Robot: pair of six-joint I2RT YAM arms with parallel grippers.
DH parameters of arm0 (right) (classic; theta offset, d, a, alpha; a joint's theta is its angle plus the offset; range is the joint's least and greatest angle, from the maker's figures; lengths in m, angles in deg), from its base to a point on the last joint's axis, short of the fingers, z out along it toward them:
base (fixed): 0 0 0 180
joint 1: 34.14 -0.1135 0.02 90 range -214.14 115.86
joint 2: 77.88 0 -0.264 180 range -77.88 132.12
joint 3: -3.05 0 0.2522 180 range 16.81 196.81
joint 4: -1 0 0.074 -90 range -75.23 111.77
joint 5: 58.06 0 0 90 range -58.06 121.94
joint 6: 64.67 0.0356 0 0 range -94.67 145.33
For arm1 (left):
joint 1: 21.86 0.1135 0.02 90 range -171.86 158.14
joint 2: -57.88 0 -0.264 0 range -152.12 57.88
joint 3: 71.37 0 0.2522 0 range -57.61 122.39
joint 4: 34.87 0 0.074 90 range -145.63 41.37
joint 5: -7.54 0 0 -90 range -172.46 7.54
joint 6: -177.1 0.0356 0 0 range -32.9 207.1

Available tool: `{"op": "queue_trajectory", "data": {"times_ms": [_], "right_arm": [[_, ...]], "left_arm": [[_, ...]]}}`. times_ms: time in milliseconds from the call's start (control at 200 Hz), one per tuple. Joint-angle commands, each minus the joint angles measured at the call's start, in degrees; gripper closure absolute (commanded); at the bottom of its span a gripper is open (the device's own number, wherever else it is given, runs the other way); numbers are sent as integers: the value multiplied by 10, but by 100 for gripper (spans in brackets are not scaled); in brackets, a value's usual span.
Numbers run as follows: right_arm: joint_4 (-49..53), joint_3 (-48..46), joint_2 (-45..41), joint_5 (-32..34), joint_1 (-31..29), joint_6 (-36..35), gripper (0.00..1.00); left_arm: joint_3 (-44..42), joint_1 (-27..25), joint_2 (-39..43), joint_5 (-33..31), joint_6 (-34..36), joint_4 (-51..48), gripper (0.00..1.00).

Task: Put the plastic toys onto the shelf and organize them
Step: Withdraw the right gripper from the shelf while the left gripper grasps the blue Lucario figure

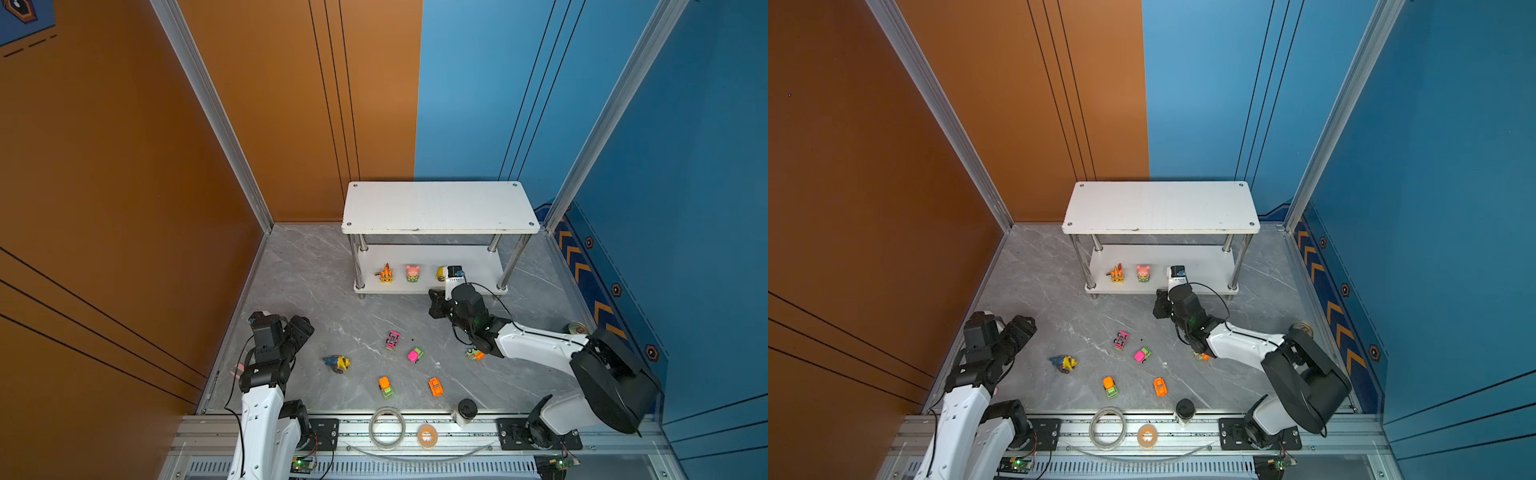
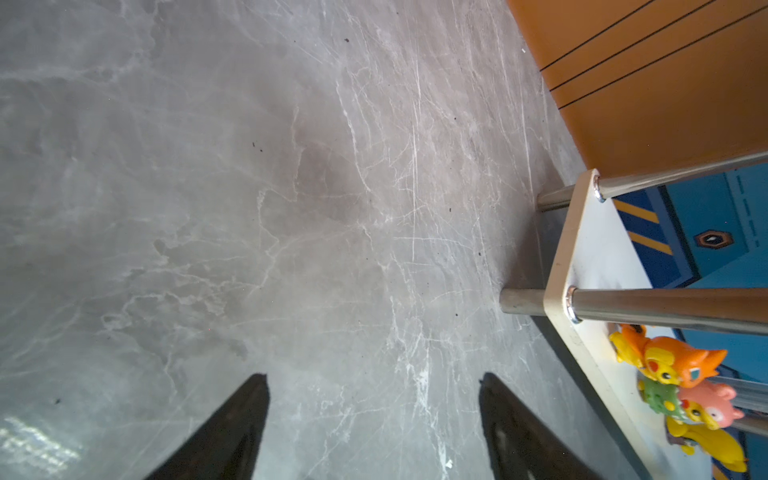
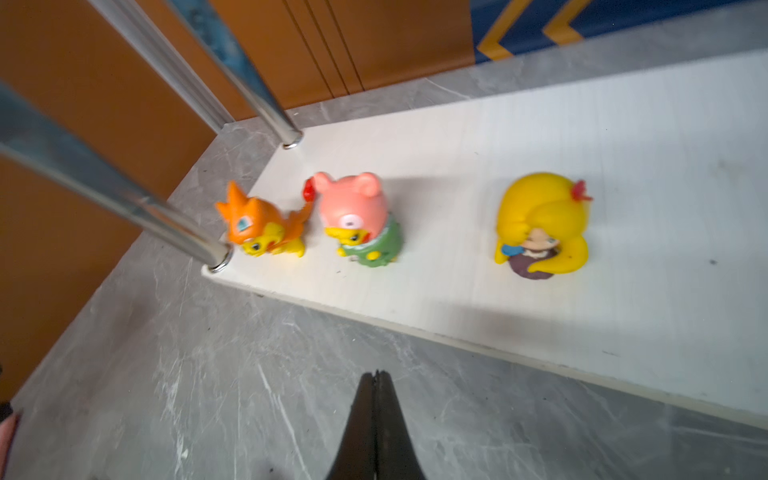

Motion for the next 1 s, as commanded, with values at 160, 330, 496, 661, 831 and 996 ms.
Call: {"op": "queue_trajectory", "data": {"times_ms": [160, 330, 496, 661, 831, 996], "right_arm": [[163, 49, -12, 65, -150, -106, 98], [155, 106, 63, 5, -168, -101, 97], [156, 145, 108, -12, -168, -99, 97], [159, 144, 112, -7, -166, -101, 95], [165, 124, 87, 1, -147, -110, 94], [179, 109, 58, 9, -125, -125, 94]], "left_arm": [[-8, -18, 27, -2, -1, -89, 29], [-14, -128, 54, -62, -49, -158, 16], [-21, -242, 54, -116, -108, -190, 6], [-32, -299, 25, -134, -138, -188, 7], [-38, -340, 10, -154, -164, -179, 17], [-49, -362, -19, -157, -182, -133, 27]]}}
